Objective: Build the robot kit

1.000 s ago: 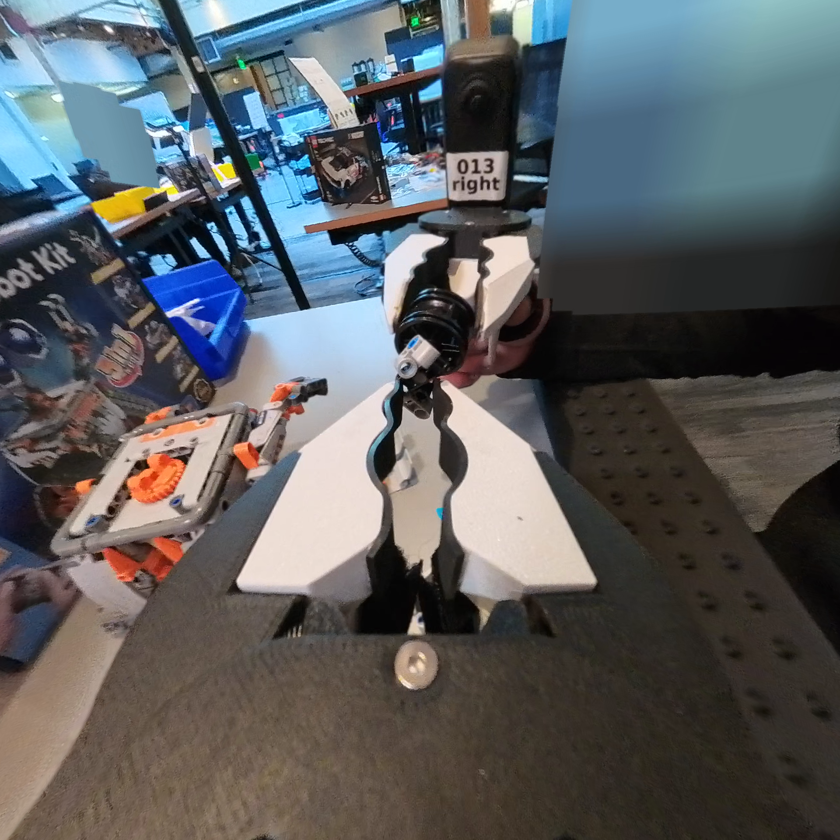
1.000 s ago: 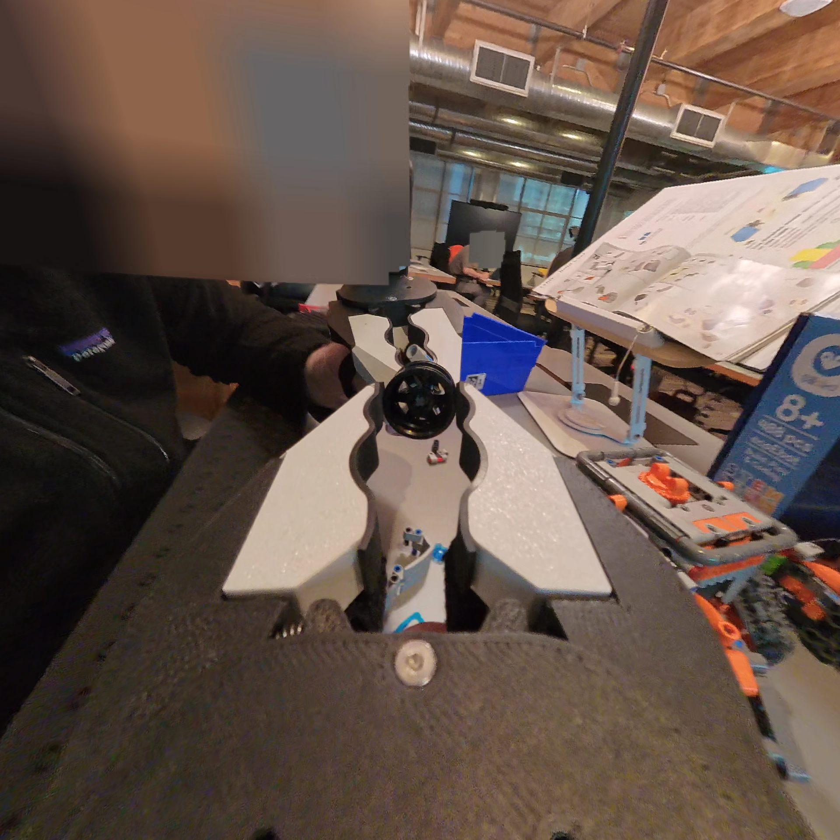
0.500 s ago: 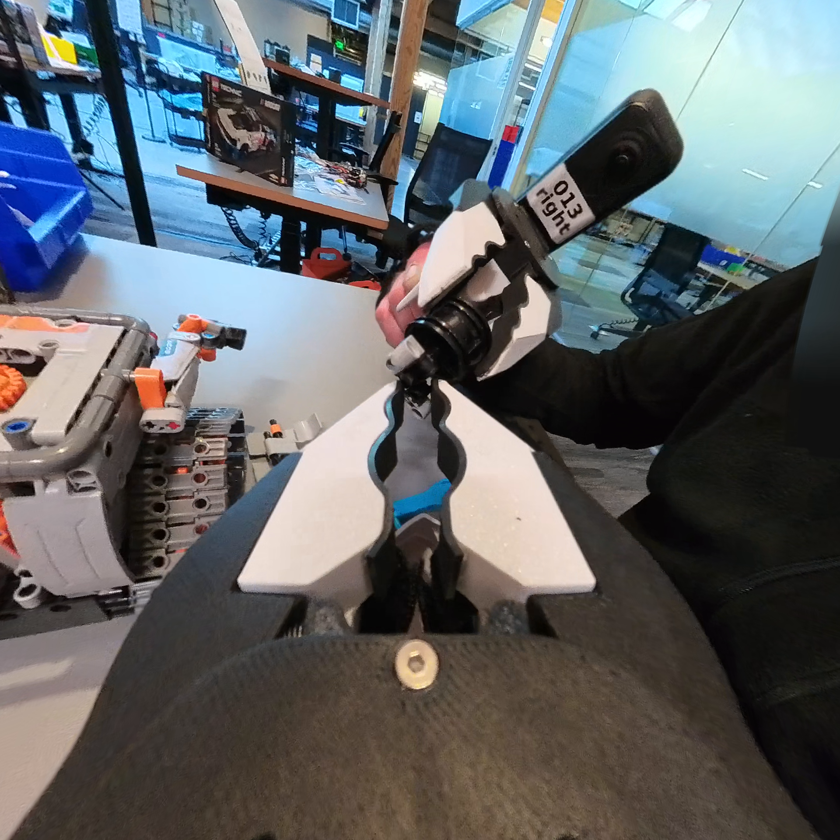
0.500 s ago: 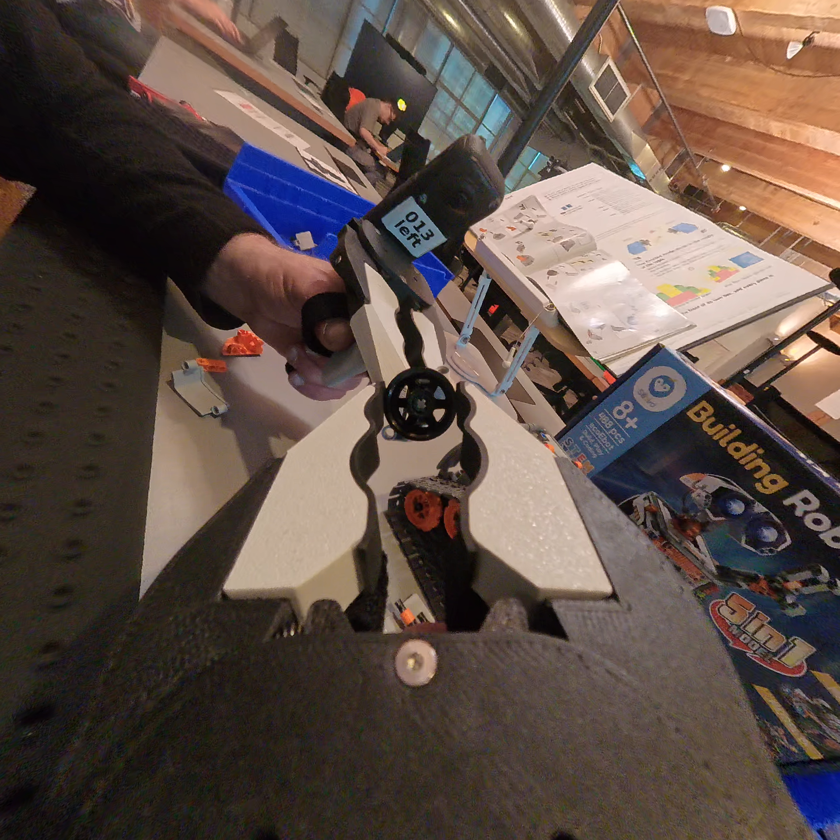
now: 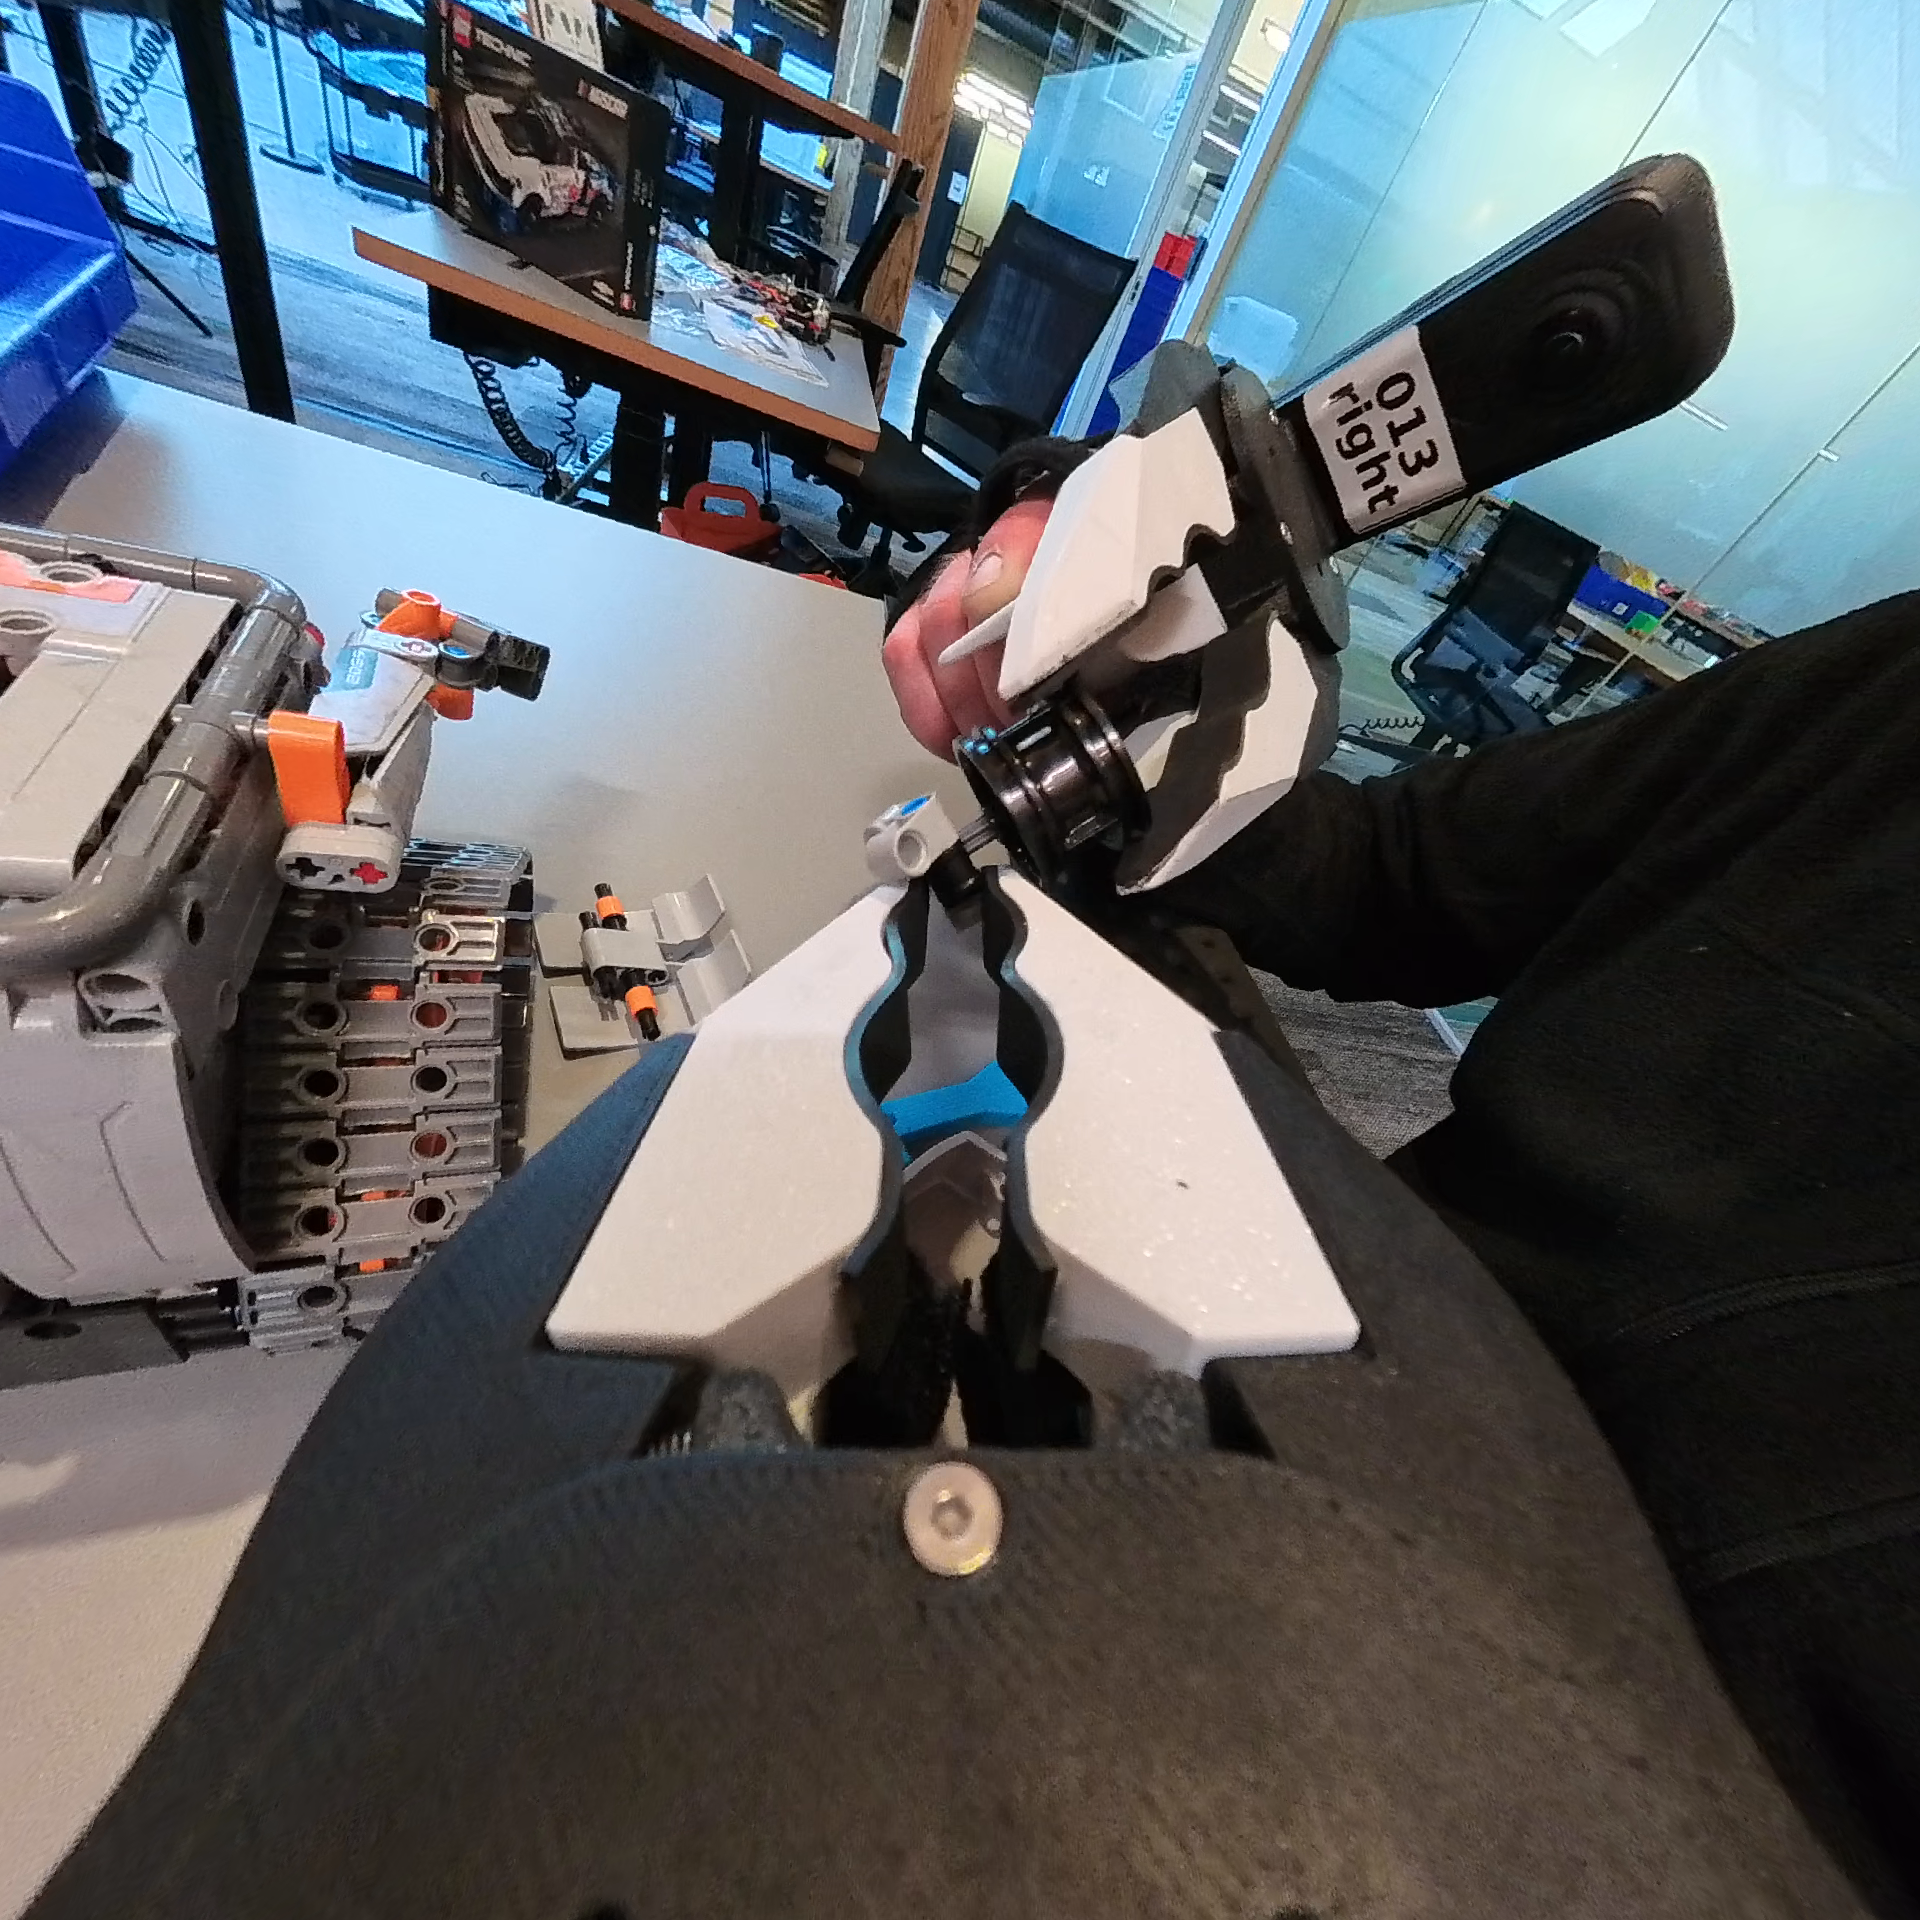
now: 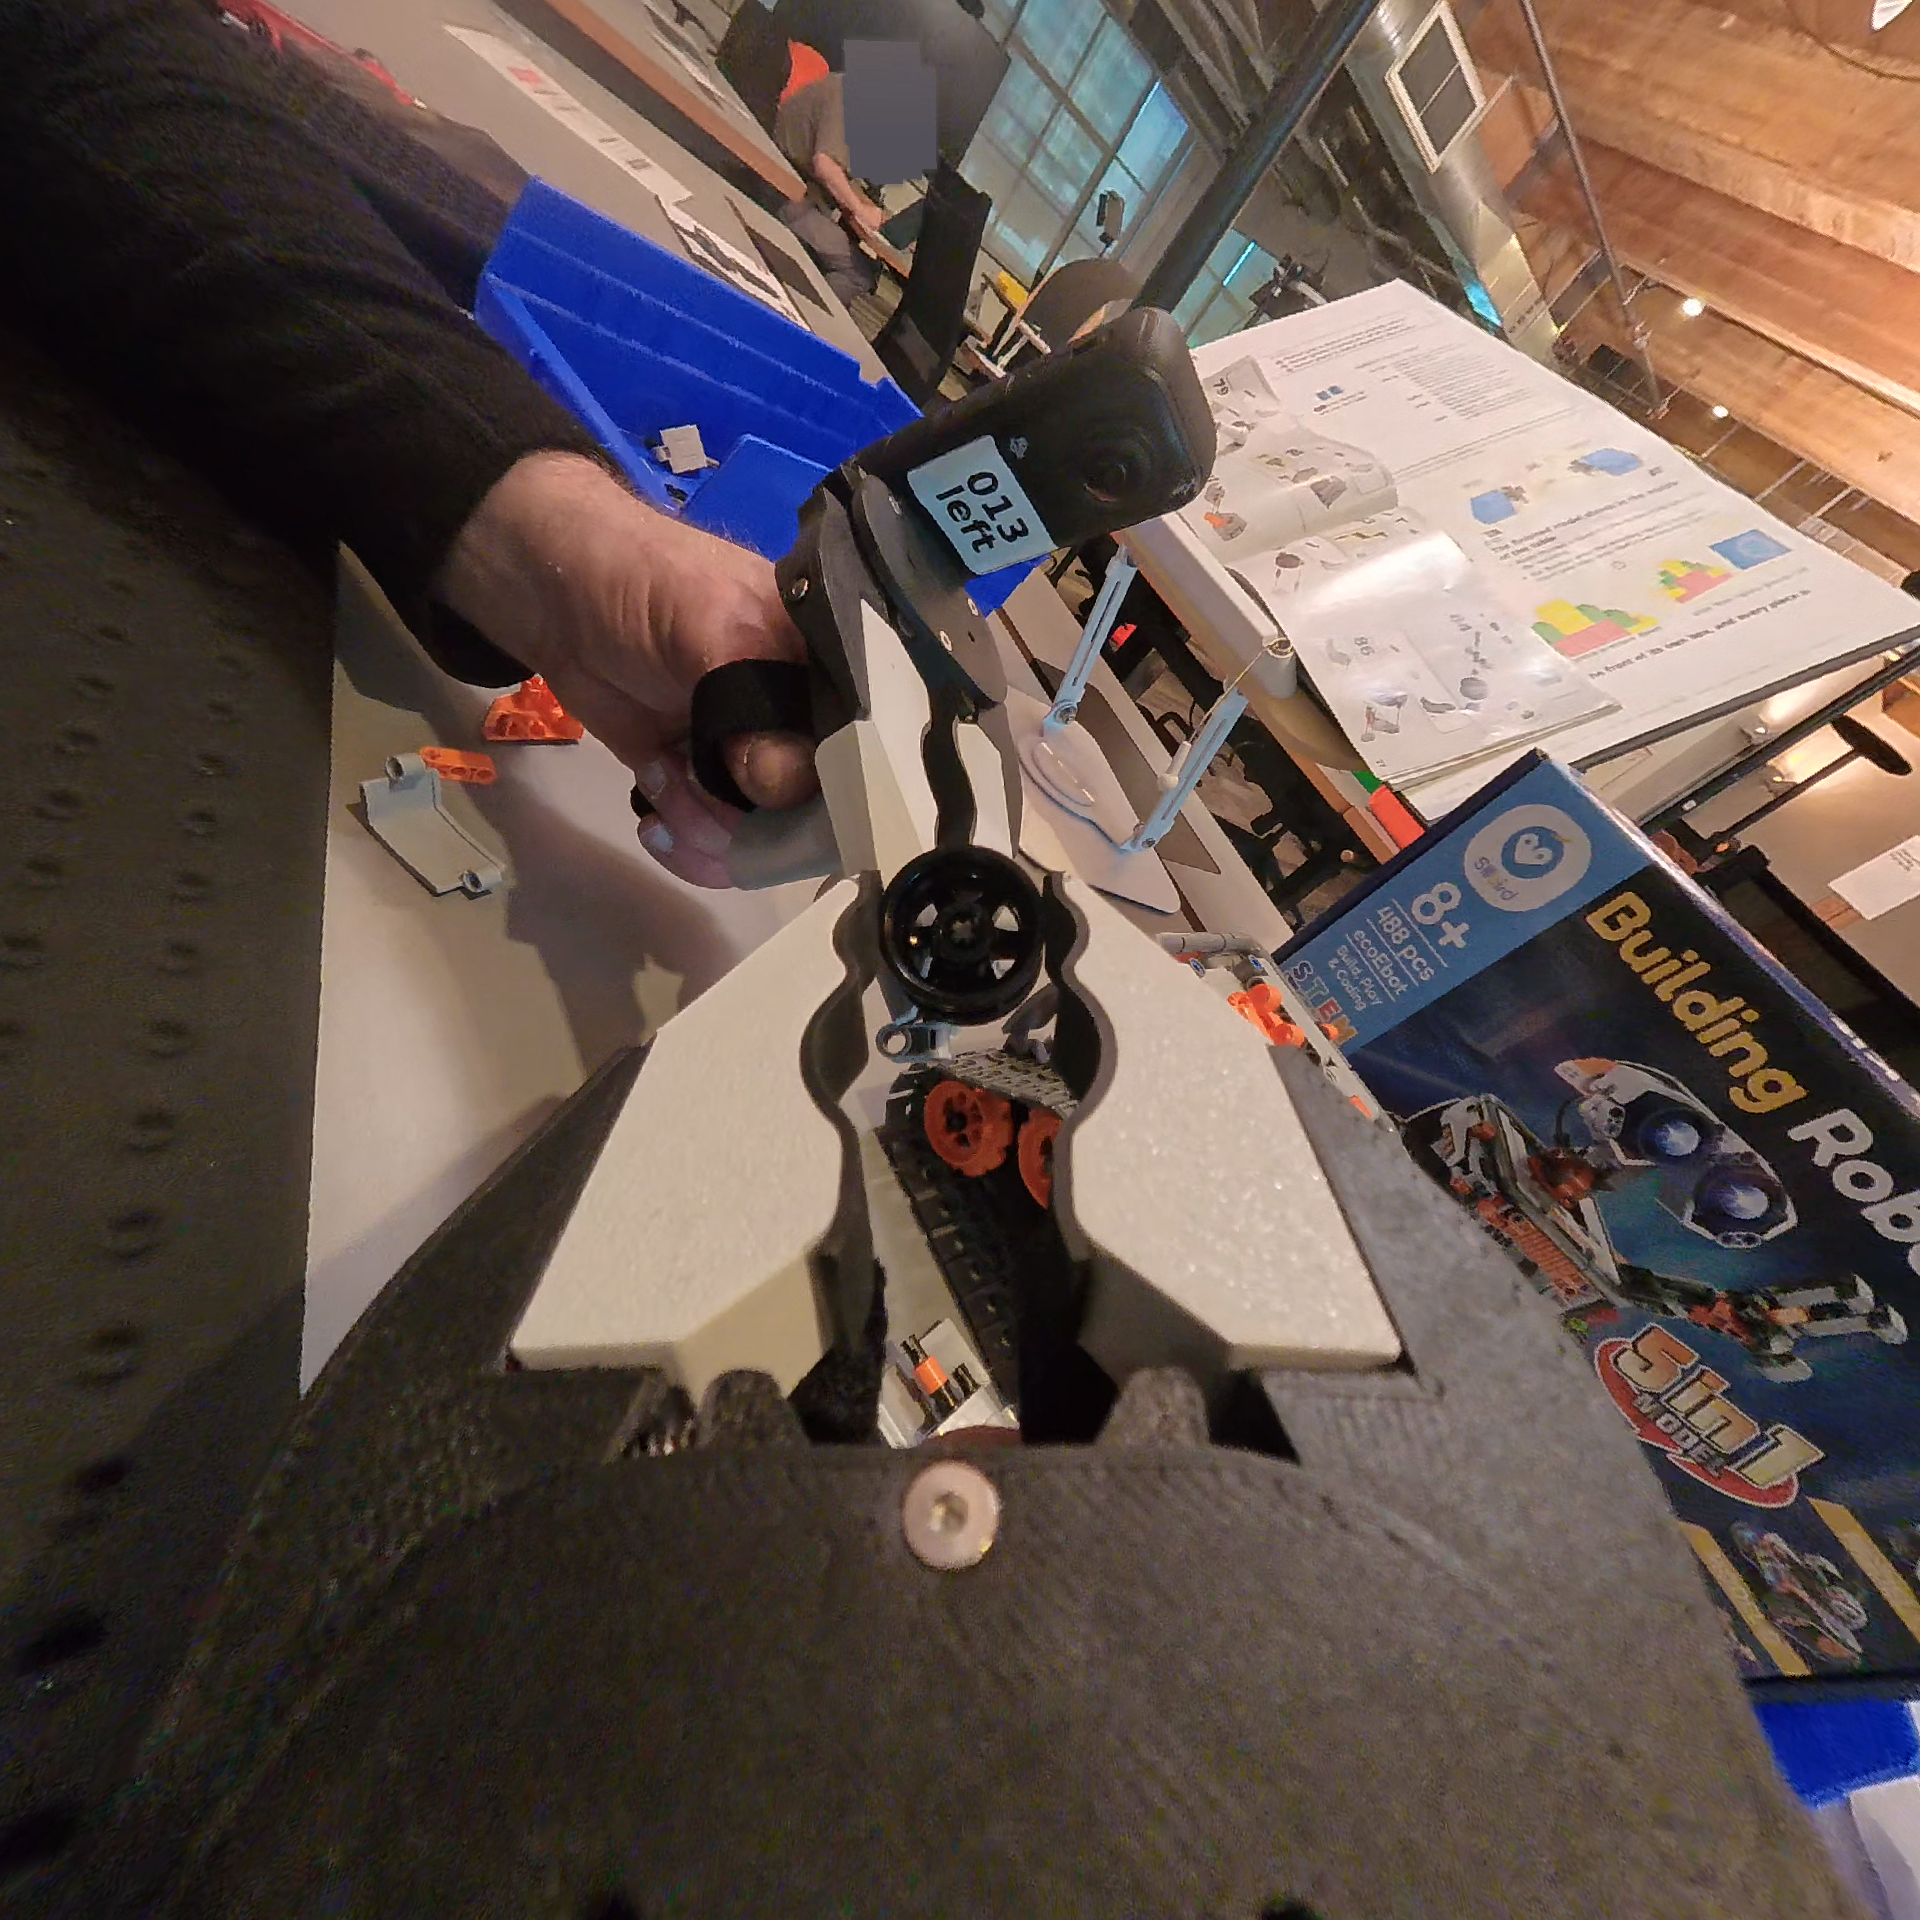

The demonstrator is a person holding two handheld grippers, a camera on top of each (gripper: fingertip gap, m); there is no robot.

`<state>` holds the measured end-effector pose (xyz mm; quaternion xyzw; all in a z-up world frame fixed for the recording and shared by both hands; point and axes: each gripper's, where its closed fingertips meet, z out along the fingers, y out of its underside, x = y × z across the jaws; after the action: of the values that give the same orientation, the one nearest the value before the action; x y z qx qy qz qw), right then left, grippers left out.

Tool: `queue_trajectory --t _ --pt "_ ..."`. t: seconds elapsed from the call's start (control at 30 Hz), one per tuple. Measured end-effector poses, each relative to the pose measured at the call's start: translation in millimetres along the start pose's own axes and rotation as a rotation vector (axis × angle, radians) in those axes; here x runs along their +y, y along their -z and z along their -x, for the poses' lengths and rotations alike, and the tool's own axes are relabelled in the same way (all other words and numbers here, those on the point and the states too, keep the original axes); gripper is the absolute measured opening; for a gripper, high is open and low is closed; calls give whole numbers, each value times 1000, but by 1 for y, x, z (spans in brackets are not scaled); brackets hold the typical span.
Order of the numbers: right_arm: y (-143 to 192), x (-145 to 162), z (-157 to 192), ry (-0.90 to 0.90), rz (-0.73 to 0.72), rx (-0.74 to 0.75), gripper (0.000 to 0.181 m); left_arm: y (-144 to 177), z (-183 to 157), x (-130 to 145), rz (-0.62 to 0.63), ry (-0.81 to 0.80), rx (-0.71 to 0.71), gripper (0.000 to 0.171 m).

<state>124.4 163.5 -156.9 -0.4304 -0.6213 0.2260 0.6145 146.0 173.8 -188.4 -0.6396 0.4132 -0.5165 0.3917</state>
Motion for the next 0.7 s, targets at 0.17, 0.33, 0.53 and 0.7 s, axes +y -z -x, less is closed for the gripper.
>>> queue_trajectory --t 0.17,0.33,0.53,0.7 --pt "0 1 1 -1 0 -4 30 0 0 1 4 0 0 8" --pt "1 1 0 -7 -6 -8 30 0 1 0 5 -17 -12 8" --pt "8 -1 -12 -163 -85 -34 29 6 -1 -13 -24 -149 -90 8" --pt "14 -1 -18 -306 -151 -95 30 10 -5 -20 -27 -272 -148 8"
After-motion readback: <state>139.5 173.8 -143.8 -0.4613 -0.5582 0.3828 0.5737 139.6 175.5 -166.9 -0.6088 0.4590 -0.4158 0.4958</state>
